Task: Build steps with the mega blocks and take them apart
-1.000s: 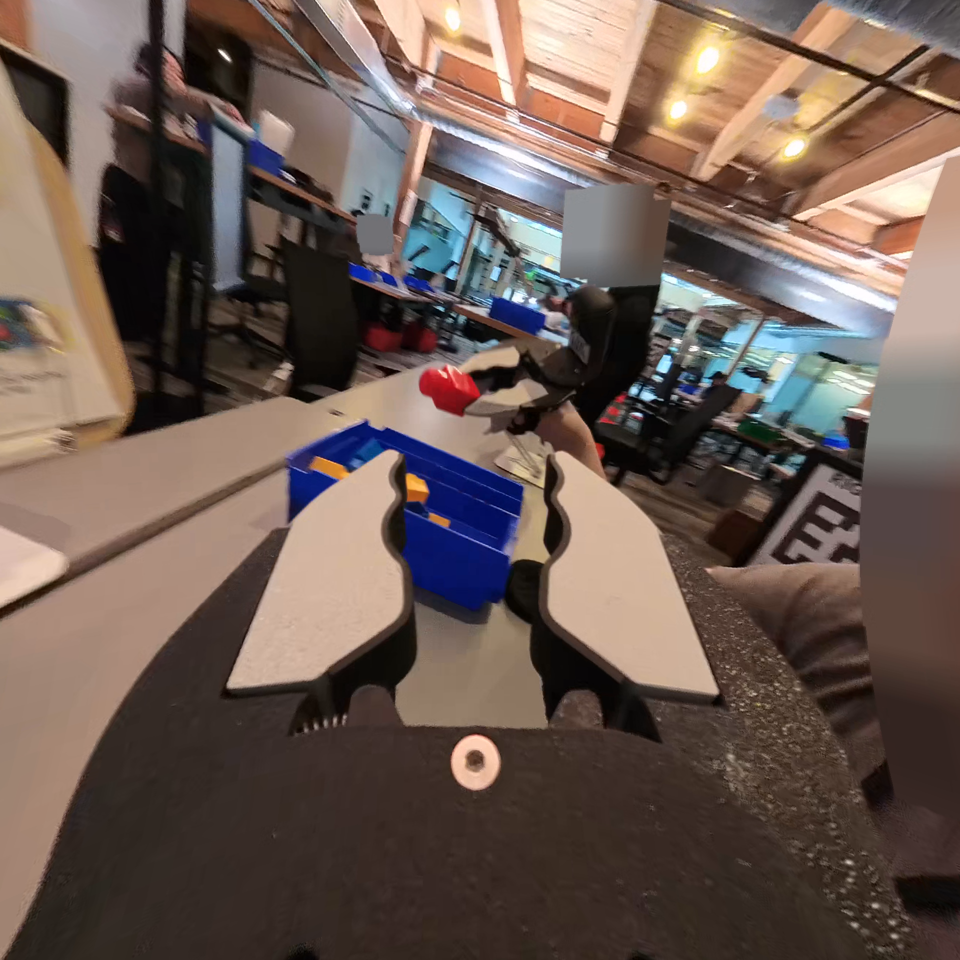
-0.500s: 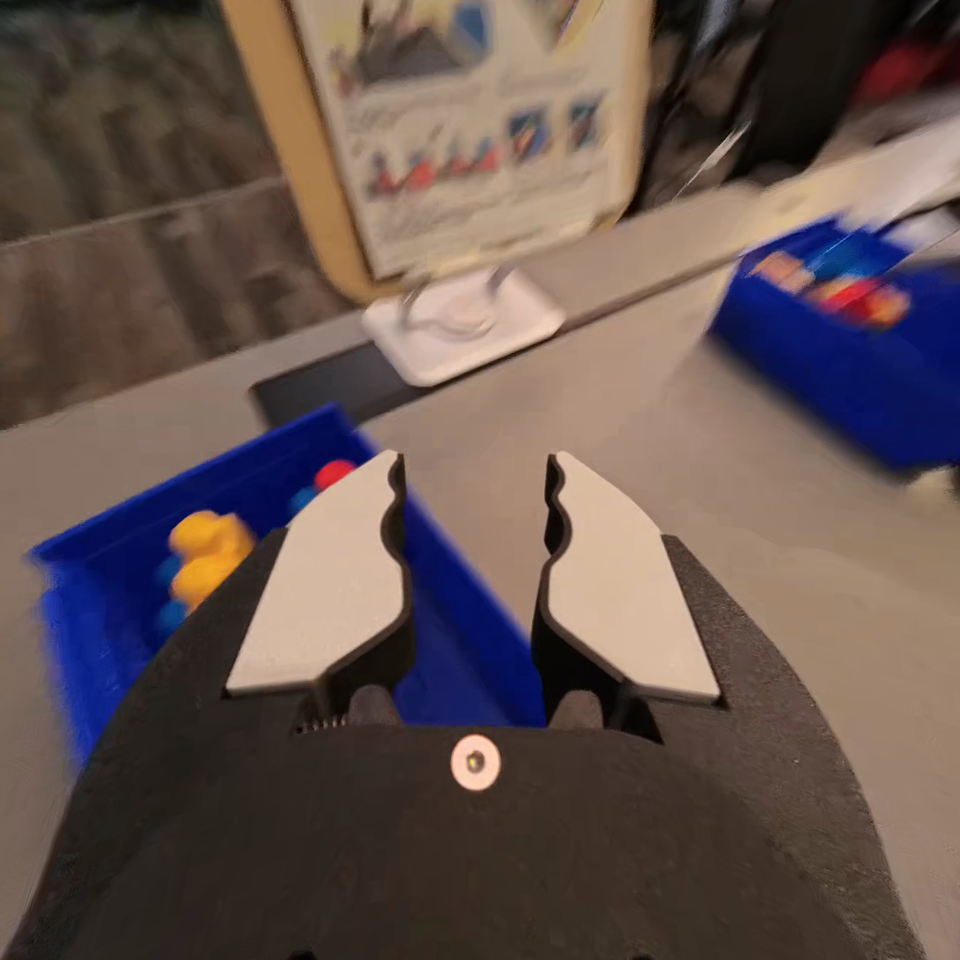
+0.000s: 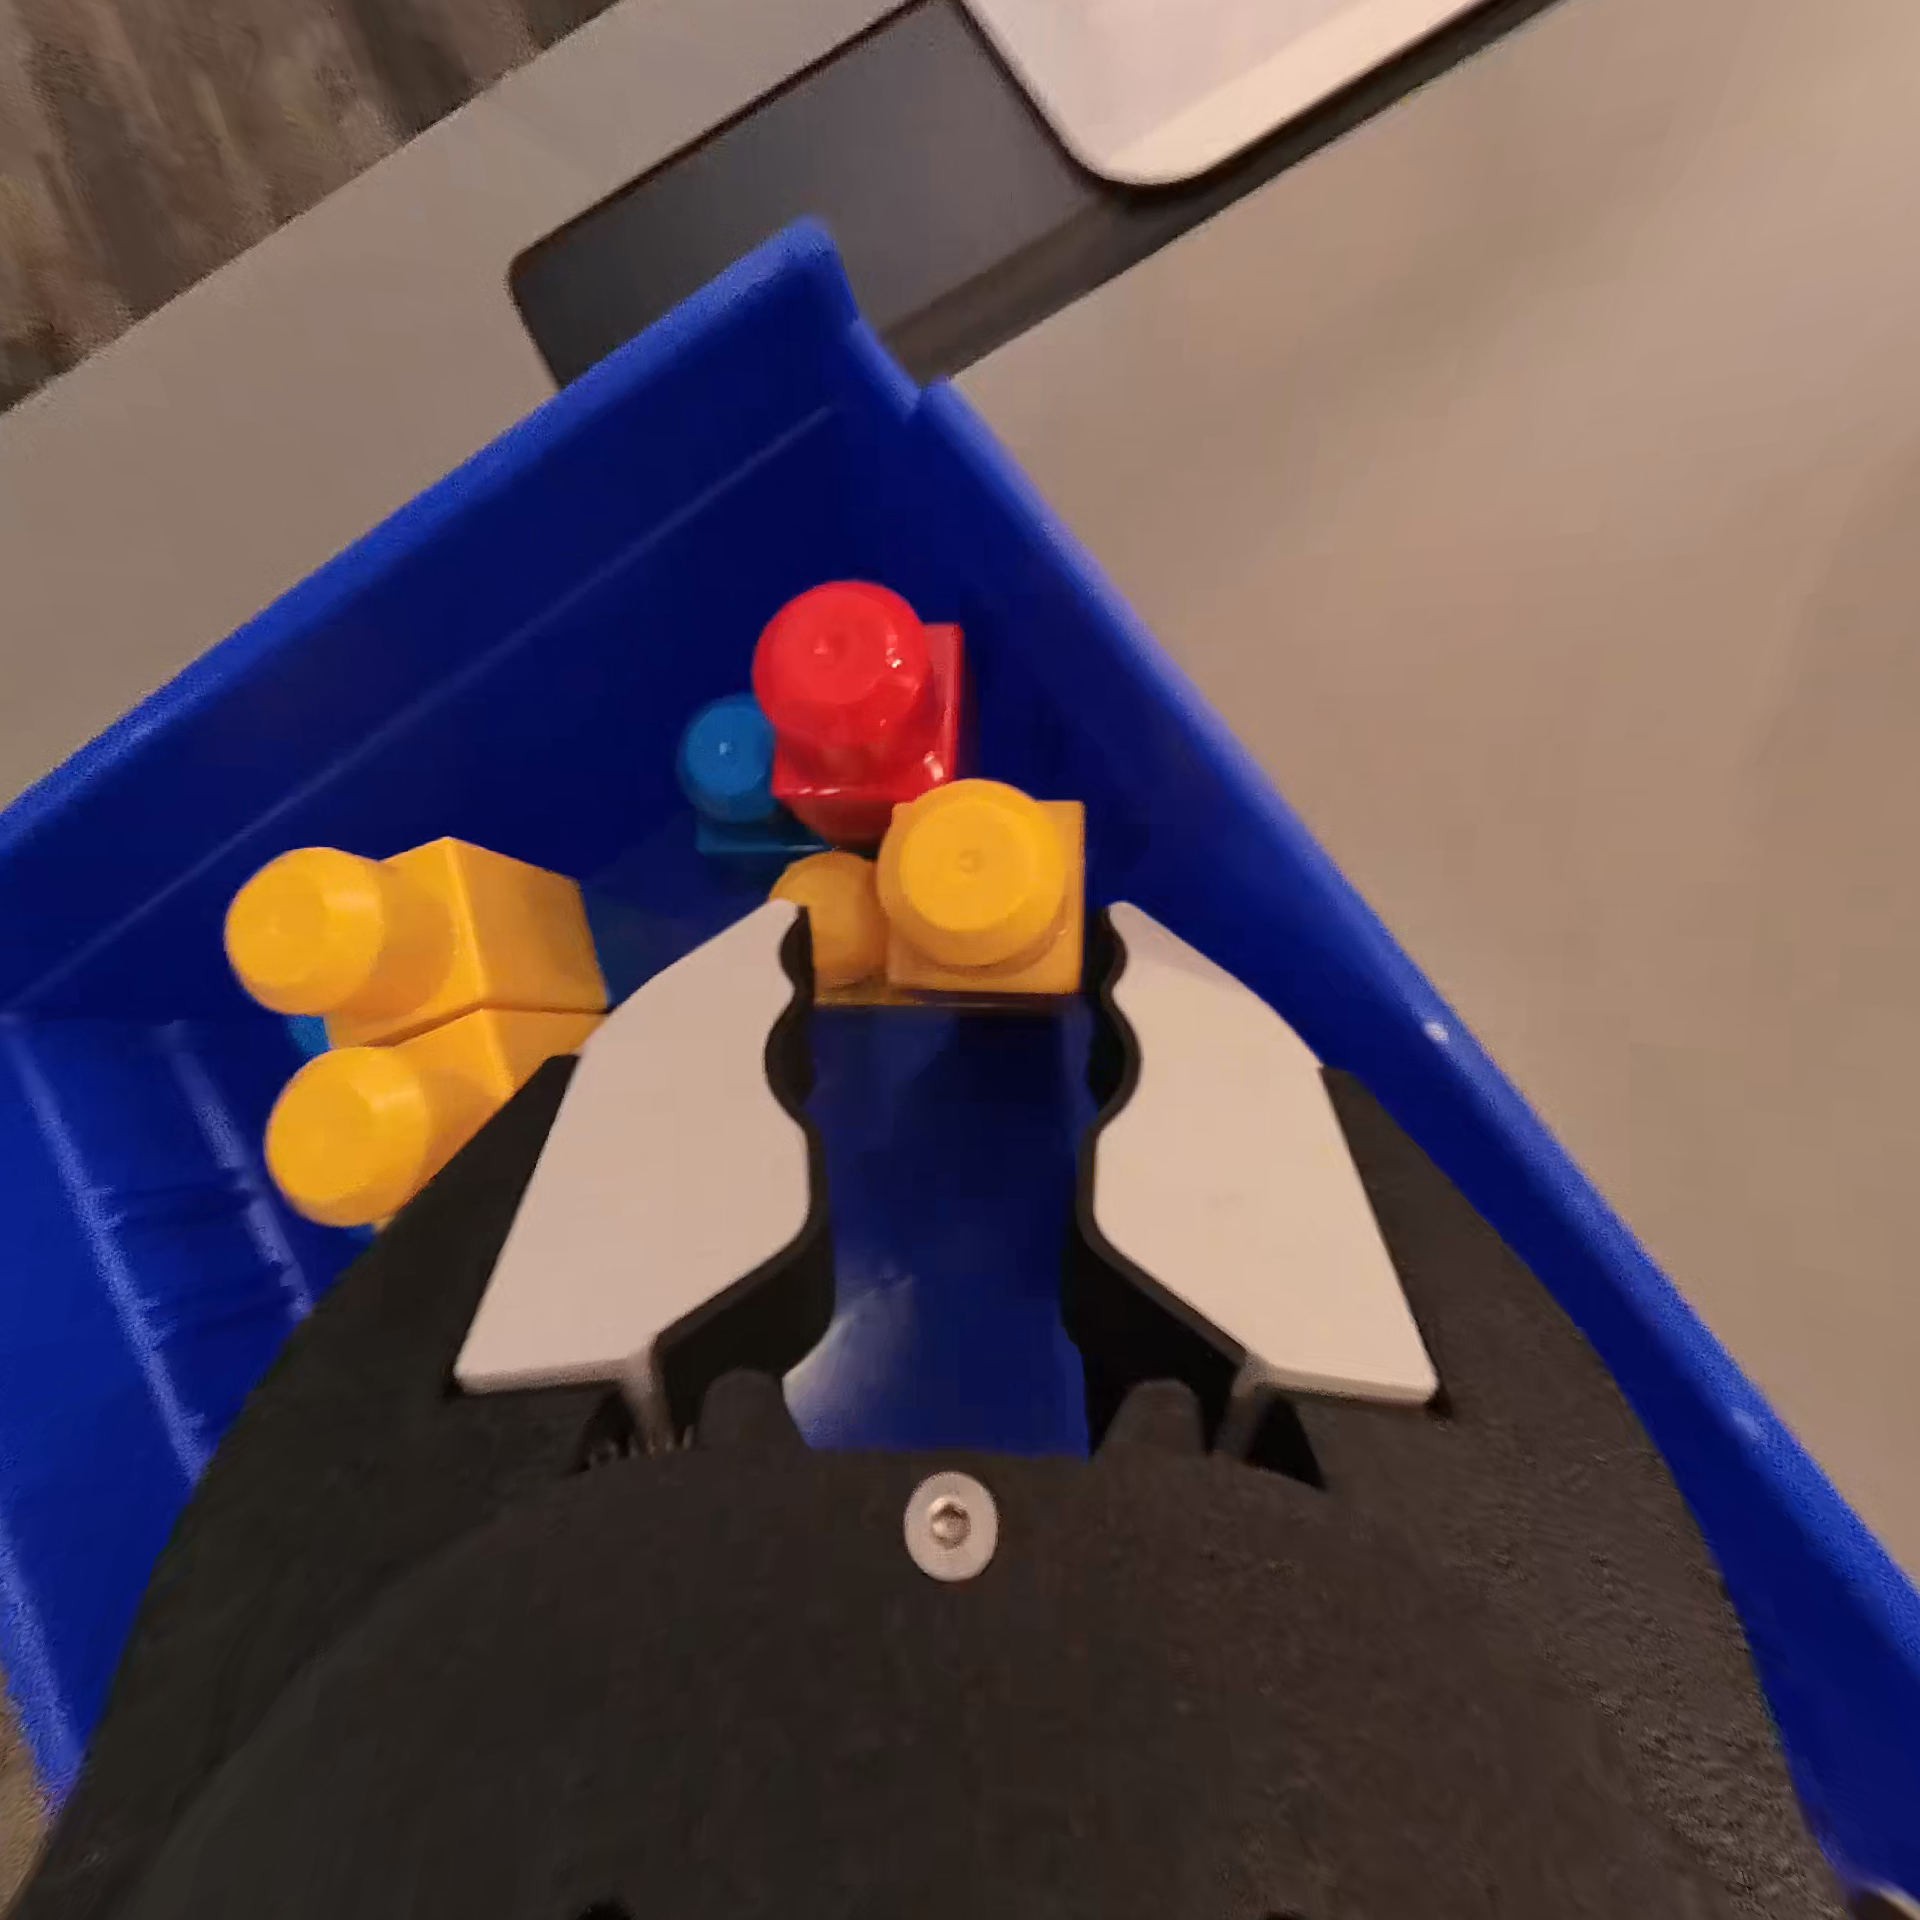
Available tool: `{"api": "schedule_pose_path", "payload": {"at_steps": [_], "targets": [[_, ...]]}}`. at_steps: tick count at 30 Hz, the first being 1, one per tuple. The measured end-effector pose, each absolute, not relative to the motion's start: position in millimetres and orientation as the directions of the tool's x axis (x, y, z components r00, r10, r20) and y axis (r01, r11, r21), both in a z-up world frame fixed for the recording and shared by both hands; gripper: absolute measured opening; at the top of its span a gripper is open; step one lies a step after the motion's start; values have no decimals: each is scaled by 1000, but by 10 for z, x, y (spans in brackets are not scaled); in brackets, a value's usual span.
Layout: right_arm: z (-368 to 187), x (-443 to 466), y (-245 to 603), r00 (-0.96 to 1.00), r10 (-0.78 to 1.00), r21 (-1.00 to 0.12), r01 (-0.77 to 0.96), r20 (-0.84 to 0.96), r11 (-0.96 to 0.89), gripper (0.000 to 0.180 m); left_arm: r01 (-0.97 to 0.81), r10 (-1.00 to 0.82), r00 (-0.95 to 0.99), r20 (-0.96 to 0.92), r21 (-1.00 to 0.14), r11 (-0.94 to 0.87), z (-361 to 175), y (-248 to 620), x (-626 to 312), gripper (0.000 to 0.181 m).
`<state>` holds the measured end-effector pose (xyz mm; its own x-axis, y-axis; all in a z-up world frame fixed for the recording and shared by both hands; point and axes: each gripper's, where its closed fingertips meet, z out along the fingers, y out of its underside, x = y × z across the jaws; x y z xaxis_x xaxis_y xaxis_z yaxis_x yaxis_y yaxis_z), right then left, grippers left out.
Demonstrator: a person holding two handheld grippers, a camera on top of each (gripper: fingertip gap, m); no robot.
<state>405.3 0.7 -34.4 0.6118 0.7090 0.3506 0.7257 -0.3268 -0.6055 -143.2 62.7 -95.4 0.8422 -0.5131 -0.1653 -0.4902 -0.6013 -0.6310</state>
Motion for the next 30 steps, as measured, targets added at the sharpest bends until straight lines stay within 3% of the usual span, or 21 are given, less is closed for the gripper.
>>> {"api": "schedule_pose_path", "payload": {"at_steps": [2, 4, 10, 13, 15, 19, 24, 25, 27, 29, 30], "targets": [[-354, 4032, 6, 606, 715, -601, 730, 349, -324, 55, -537, -523, 822, -224, -609, -584, -973, 639, -1437, 38], [-343, 4012, 3, 603, 717, -604, 730, 350, -319, 55, -540, -500, 826, -260, -621, -568, -866, 666, -1462, 37], [-51, 3846, 46, 605, 659, -643, 729, 446, -234, 55, -312, -425, 896, -132, -867, -389, 247, 433, -1400, 37], [353, 3335, 0, 589, 611, -725, 688, 529, -36, 55, -63, -631, 770, 90, -974, -216, 940, 54, -735, 37], [623, 2804, -164, 576, 598, -782, 607, 557, 144, 63, 93, -783, 577, 230, -972, -216, 1203, -246, -173, 37], [864, 1904, -685, 543, 597, -807, 424, 590, 412, 76, 226, -870, 270, 412, -906, -359, 1257, -633, 723, 37], [820, 1528, -942, 556, 560, -785, 358, 614, 505, 79, 207, -853, 86, 515, -847, -490, 1090, -940, 1321, 37], [775, 1500, -954, 540, 567, -780, 364, 622, 508, 77, 211, -847, 61, 528, -837, -506, 1077, -980, 1386, 36], [732, 1511, -965, 508, 563, -757, 389, 652, 525, 42, 238, -864, 45, 502, -845, -479, 1103, -998, 1425, 37], [780, 1567, -970, 494, 627, -798, 349, 602, 491, 39, 184, -912, 84, 401, -906, -382, 1078, -980, 1420, 44], [810, 1586, -989, 478, 717, -862, 282, 508, 422, 38, 160, -931, 121, 345, -932, -325, 1065, -949, 1400, 57]]}}
